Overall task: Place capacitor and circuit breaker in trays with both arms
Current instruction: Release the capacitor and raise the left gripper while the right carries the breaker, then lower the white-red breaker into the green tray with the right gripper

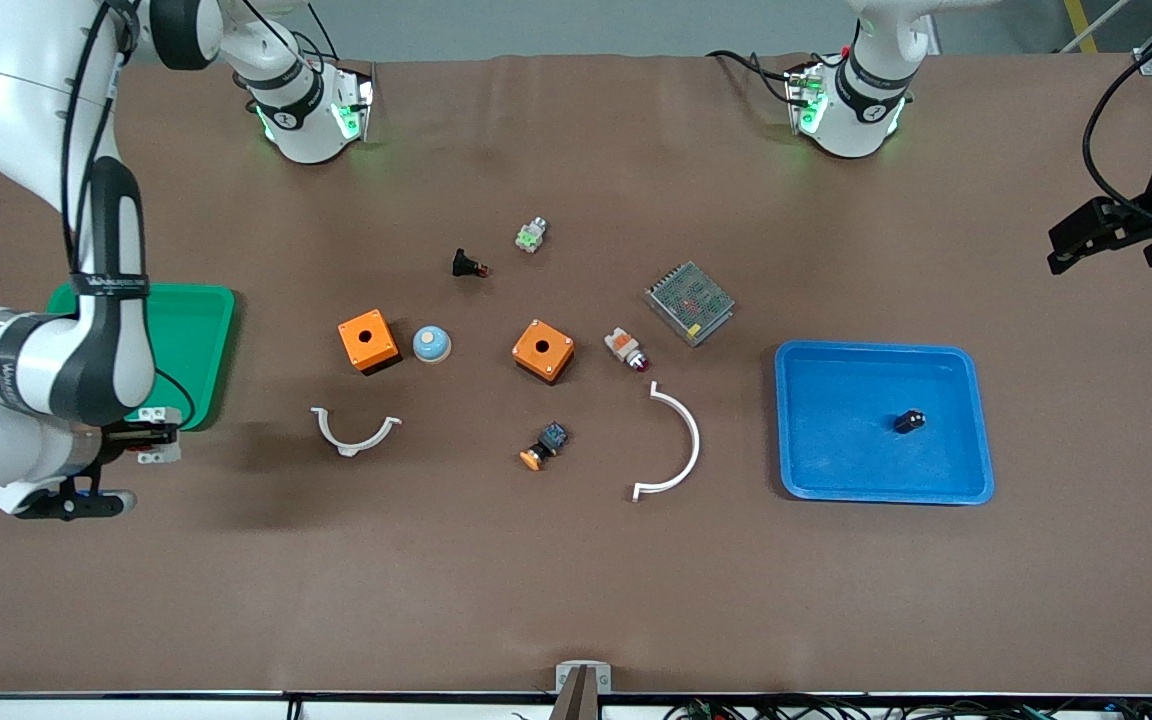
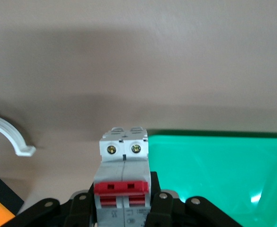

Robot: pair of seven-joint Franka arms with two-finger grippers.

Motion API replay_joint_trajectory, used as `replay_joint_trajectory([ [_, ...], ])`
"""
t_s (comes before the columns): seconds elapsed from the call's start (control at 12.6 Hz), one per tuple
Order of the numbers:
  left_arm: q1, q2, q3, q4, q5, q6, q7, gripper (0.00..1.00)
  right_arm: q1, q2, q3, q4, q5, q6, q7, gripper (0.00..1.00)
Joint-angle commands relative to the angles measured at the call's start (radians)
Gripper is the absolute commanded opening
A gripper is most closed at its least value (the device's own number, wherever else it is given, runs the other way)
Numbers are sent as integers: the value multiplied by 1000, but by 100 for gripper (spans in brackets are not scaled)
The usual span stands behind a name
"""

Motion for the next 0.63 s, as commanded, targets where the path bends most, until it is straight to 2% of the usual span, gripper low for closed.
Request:
replay_joint_trajectory([
  [0.0,-66,-62,37,-30,-16,-32,16,100,7,-108,-20,-193,-27,92,-77,4],
  [0.08,-114,-82,81,-43,-18,-48,14,100,-15,-114,-29,-251,-27,164,-167,4],
  [0.24,-157,-90,119,-49,-18,-60,14,100,-73,-114,-31,-299,-27,232,-270,4],
  [0.55,-157,-68,114,-47,-50,-17,9,100,-170,-136,-32,-353,-29,237,-428,4],
])
